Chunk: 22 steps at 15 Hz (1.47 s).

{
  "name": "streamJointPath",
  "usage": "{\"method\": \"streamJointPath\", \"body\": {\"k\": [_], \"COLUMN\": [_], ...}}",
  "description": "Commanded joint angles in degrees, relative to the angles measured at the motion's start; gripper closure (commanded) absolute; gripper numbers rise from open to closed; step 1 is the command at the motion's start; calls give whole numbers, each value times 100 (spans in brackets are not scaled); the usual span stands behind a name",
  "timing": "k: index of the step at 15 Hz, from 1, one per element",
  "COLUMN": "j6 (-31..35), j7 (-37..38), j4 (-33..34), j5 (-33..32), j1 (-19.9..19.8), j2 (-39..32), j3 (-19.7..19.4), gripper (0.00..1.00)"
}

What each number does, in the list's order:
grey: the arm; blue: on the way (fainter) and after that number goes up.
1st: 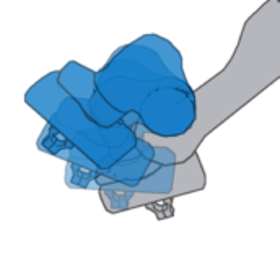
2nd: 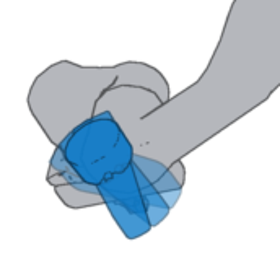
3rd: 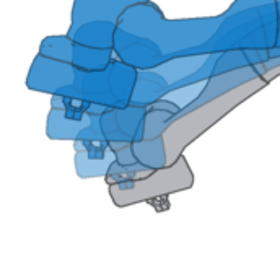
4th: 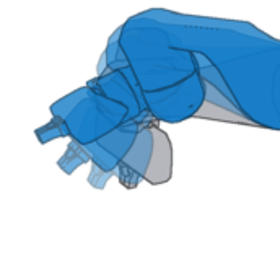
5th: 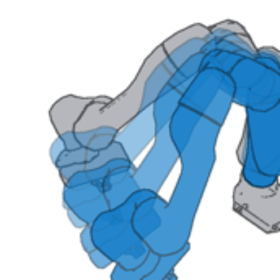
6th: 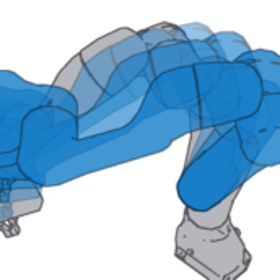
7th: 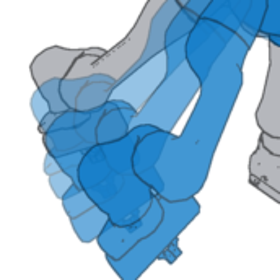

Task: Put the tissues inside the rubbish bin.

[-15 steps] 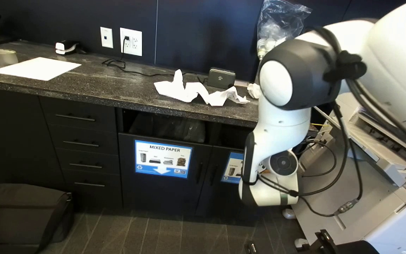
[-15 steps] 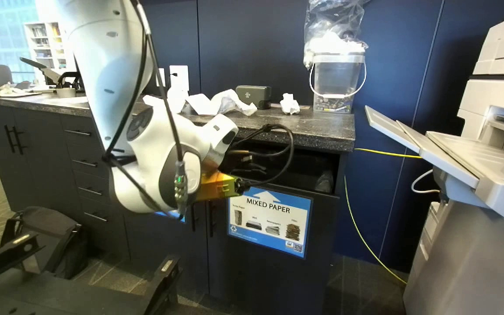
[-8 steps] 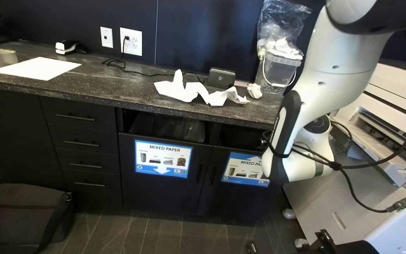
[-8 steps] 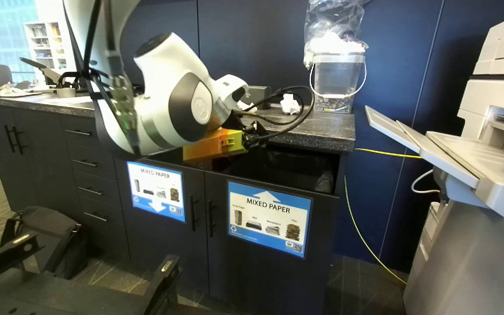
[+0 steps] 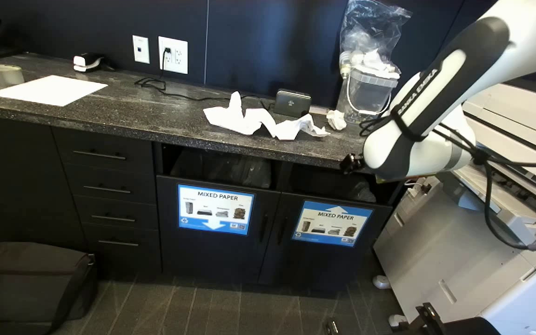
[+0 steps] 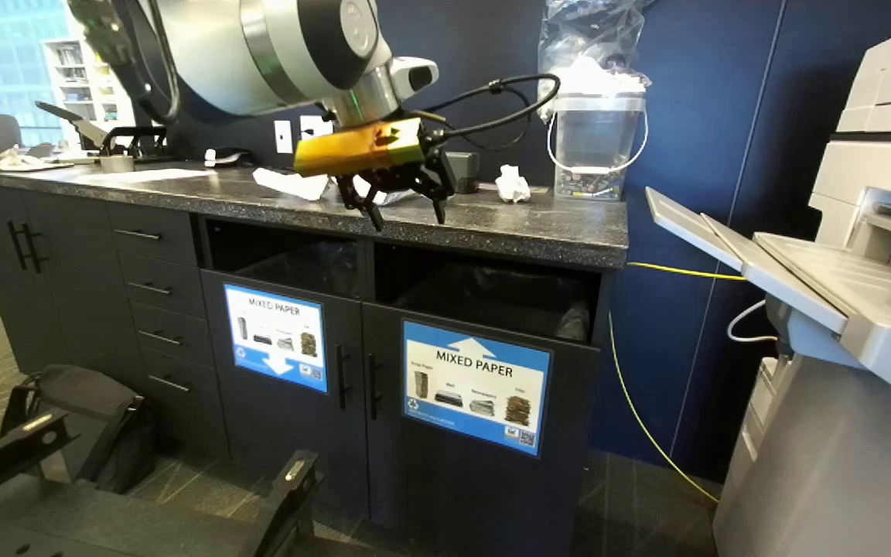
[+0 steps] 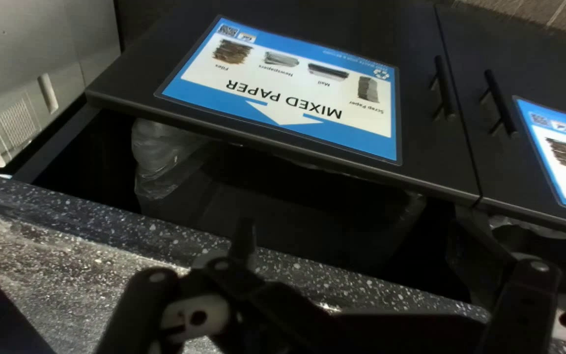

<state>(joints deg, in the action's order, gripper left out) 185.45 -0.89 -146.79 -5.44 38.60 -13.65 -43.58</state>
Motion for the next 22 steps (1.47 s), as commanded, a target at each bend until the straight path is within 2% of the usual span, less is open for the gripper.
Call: {"method": "streamJointPath", "body": {"k": [1, 3, 7, 8, 9, 14, 16, 17, 18, 22], "j6": [-1597, -2575, -4527, -4934, -5385, -7462, -7904, -7512, -7702, -7811], "j7": [-220, 204, 535, 290, 327, 148, 78, 94, 86, 49], "j4": [65, 261, 503, 562, 618, 1080, 1224, 1103, 1154, 1146], "j5": [-310, -760, -1578, -1466, -1508, -903, -608, -635, -565, -529], "j1": [572, 682, 446, -529, -707, -2498, -2872, -3046, -3141, -3228], "j2": [1176, 1431, 2359, 2480, 2756, 3755, 4025, 3714, 3875, 4020], "j3": [-697, -901, -647, 379, 636, 2915, 3357, 3469, 3614, 3680], "gripper": [0, 0, 0, 0, 0, 0, 0, 0, 0, 0]}}
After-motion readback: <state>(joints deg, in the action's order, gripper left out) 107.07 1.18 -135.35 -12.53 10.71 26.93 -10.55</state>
